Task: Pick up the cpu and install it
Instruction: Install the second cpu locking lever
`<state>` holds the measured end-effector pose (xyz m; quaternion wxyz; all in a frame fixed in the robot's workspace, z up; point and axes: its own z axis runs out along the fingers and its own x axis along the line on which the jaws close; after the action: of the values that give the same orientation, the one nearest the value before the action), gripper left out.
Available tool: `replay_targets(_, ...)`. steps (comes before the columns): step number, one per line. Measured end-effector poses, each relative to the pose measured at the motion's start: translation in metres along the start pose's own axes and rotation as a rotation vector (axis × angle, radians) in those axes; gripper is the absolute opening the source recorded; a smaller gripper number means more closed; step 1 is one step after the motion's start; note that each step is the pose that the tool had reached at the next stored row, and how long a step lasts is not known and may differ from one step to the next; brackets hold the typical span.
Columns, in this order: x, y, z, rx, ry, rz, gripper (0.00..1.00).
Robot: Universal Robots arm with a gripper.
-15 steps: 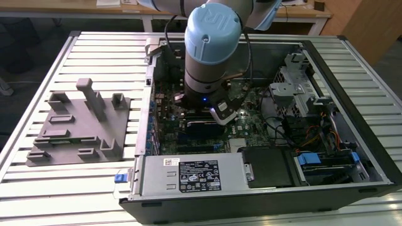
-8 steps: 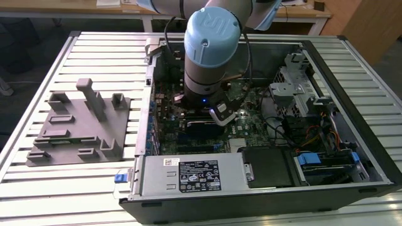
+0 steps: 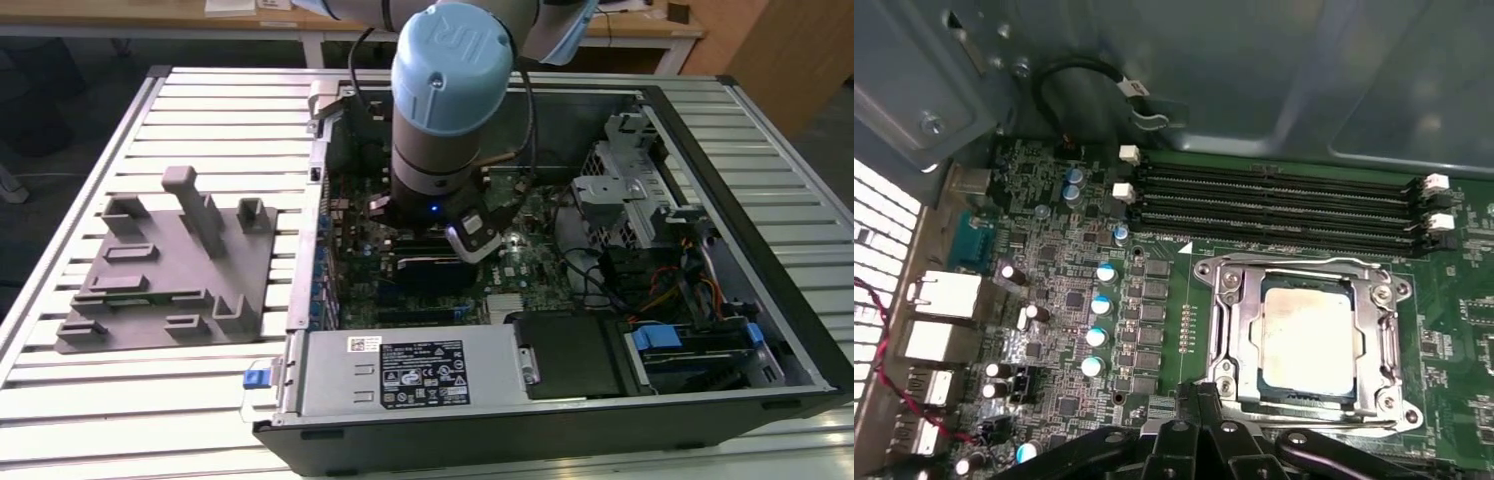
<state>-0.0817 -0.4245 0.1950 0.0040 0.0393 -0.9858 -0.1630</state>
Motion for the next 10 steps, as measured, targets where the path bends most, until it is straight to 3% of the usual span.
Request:
replay_targets(3, 0.0, 0.0016, -0.0048, 0.0003, 0.0002, 0.0, 0.11)
replay_targets(10, 0.0, 0.0026, -0.0078, 0.0003, 0.0002, 0.0, 0.11)
